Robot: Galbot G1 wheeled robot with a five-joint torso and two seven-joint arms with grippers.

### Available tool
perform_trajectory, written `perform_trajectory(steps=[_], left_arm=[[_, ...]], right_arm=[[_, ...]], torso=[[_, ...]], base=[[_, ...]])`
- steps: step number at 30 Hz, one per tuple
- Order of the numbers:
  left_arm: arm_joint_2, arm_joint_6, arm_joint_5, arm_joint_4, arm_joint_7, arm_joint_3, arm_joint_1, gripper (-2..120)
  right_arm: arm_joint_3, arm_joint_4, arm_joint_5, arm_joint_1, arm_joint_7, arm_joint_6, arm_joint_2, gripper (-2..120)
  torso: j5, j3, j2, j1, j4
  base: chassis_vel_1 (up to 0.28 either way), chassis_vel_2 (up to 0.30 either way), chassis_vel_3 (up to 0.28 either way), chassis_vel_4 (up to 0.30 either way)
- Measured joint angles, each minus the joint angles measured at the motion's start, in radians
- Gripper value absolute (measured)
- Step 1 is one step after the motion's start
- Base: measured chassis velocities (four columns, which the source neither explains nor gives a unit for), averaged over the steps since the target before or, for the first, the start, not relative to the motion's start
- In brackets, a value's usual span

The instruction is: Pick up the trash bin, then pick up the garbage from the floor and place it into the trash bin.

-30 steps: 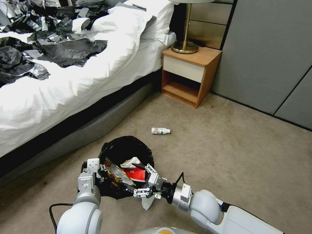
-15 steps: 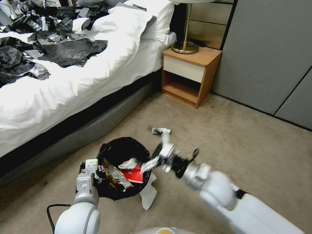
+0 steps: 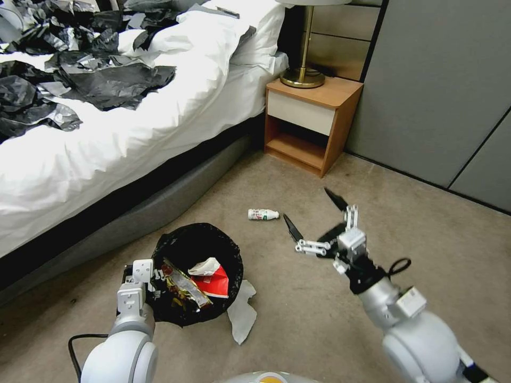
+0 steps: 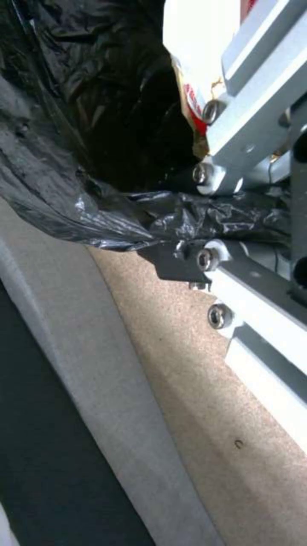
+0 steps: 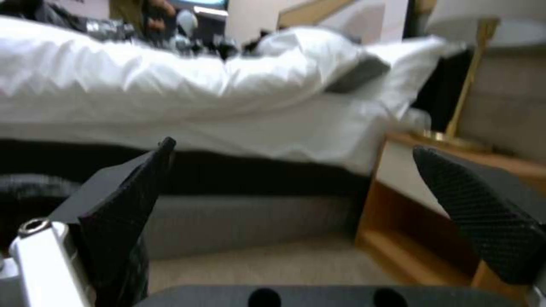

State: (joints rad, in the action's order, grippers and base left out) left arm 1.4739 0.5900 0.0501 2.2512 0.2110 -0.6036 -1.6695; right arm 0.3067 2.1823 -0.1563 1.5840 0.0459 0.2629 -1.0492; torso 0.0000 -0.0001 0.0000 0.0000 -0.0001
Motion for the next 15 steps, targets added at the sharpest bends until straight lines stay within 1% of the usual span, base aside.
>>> perform_trajectory(steps=[1, 3, 7, 15], left_arm=[[0.000, 0.000, 0.000, 0.000, 0.000, 0.000, 0.000, 1], [-0.001, 0.000, 0.005, 0.006, 0.001, -0.003, -0.003, 1], [-0.002, 0.001, 0.010, 0.011, 0.001, -0.004, -0.006, 1], [0.004, 0.001, 0.009, 0.011, 0.001, -0.001, -0.007, 1]], right_arm=[[0.000, 0.000, 0.000, 0.000, 0.000, 0.000, 0.000, 100], [-0.020, -0.050, 0.009, 0.020, -0.017, 0.006, -0.016, 100], [-0.027, -0.085, 0.011, 0.018, -0.020, 0.012, -0.022, 100], [-0.029, -0.099, 0.005, -0.002, -0.027, 0.010, -0.026, 100]], torso=[[0.0000, 0.000, 0.000, 0.000, 0.0000], [0.0000, 0.000, 0.000, 0.000, 0.0001], [0.0000, 0.000, 0.000, 0.000, 0.0002], [0.0000, 0.000, 0.000, 0.000, 0.0002]], base=[[0.000, 0.000, 0.000, 0.000], [0.000, 0.000, 0.000, 0.000], [0.000, 0.000, 0.000, 0.000], [0.000, 0.000, 0.000, 0.000]])
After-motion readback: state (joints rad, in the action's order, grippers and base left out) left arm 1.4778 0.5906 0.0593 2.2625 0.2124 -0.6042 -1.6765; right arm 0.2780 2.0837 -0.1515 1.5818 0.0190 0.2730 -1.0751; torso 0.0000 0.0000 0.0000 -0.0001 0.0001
